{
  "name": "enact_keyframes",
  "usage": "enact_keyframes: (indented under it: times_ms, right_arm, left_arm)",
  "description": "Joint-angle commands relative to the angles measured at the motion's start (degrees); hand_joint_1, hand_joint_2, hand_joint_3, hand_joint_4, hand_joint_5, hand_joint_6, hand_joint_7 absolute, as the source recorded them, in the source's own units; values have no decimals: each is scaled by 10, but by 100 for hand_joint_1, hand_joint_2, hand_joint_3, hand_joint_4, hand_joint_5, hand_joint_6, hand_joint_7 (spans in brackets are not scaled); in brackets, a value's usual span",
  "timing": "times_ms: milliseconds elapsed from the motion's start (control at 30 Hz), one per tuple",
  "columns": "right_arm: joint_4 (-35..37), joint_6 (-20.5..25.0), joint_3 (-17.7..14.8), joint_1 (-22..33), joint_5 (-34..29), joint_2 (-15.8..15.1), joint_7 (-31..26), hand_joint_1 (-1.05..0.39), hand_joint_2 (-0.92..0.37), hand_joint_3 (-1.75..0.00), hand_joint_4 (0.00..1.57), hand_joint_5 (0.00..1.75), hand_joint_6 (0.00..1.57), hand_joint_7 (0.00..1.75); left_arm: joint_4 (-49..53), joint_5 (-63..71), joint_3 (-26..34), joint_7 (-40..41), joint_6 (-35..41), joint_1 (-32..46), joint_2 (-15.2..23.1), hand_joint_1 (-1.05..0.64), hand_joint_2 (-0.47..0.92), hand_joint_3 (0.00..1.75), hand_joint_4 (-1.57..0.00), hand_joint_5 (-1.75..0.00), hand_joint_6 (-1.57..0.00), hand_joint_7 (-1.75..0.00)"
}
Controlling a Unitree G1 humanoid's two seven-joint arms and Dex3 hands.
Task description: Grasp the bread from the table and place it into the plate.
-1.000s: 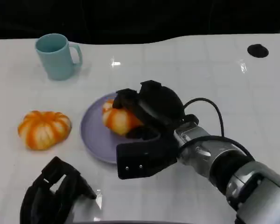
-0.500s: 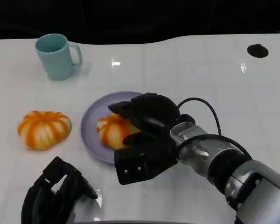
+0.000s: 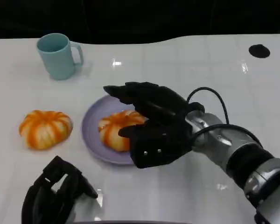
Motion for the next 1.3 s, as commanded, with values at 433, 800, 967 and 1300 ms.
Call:
enact_keyframes:
  times_ms: [433,800,967,1300]
  right_arm:
    - [-215,-95,-193,239,356,-77,287,-70,-92,-41,37,17,36,10]
    - [-268,-56,-305,361,576,-60,480,-65,-92,-38,39,124,60,64]
    - [-289,9,-333,385,614,-61,516,-62,-92,-35,38,143,55,93]
    - [-367,204,-387,466,681,-70,546,-57,-92,-35,59,175,49,154]
  left_arm:
    - [26,6,-2,5,-25,-17,2,-57,92,27,-63,-175,-49,-155]
    - [25,6,-3,4,-25,-16,1,-55,92,29,-62,-175,-48,-155]
    - [25,4,-2,6,-19,-18,2,-55,92,29,-62,-175,-47,-156]
    - [18,6,0,10,-5,-19,11,-57,92,26,-63,-175,-49,-155]
